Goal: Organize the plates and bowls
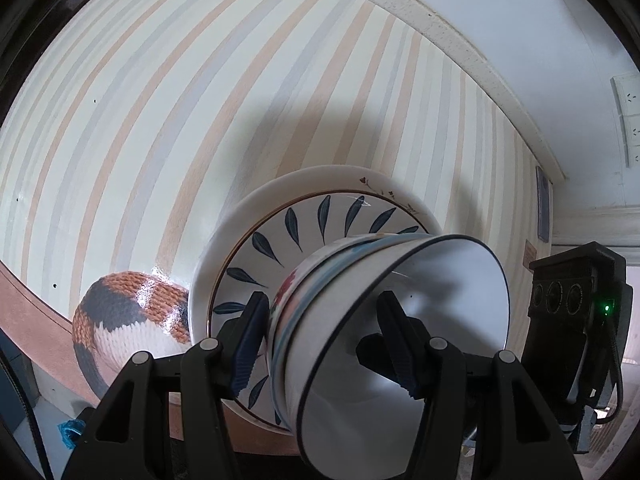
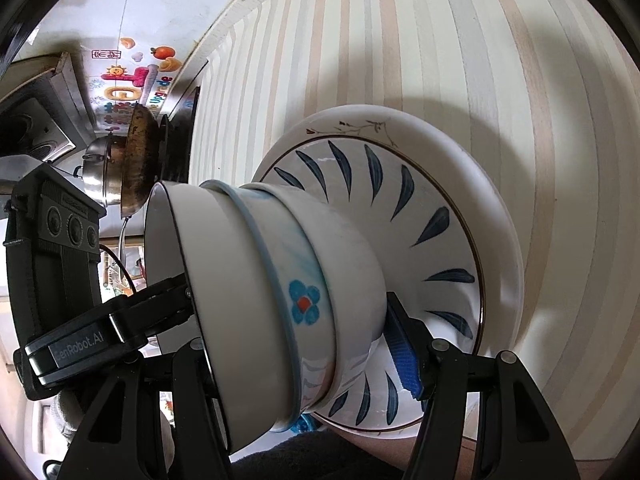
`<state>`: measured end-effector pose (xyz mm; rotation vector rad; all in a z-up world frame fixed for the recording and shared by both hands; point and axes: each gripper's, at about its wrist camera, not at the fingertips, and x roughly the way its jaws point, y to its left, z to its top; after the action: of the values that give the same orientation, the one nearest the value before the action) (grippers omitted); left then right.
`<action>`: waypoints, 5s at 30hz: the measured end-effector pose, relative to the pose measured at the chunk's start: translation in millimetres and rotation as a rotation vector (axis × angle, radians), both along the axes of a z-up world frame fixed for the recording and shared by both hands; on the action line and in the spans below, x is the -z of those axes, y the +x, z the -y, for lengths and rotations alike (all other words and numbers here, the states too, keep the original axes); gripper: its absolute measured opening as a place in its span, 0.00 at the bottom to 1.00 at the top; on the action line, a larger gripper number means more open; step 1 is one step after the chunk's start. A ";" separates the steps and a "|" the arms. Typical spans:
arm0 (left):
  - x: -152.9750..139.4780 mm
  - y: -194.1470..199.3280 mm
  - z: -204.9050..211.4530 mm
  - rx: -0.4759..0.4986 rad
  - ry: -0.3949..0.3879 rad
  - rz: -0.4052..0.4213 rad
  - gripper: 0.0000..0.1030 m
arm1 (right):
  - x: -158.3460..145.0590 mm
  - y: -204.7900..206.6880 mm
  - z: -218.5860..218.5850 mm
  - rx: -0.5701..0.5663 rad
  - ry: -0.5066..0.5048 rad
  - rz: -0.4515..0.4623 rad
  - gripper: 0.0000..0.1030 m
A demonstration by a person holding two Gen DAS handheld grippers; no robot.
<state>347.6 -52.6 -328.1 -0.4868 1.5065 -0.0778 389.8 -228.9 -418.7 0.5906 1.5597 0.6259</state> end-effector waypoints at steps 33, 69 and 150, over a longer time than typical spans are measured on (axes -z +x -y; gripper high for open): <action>-84.0 -39.7 5.4 0.031 0.296 0.180 0.82 | -115.1 -19.9 29.2 -0.038 -0.326 0.325 0.89; -250.4 -326.4 -43.5 0.097 0.442 0.675 0.95 | -330.1 -371.5 -9.9 0.304 -0.521 0.806 0.98; -301.9 -413.2 -52.7 0.008 0.452 0.770 0.95 | -383.2 -461.6 -3.0 0.353 -0.552 0.919 0.99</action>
<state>-65.6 0.2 -26.1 -0.0580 0.7317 0.0662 -71.8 -225.9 -35.5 0.0981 0.6724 0.1223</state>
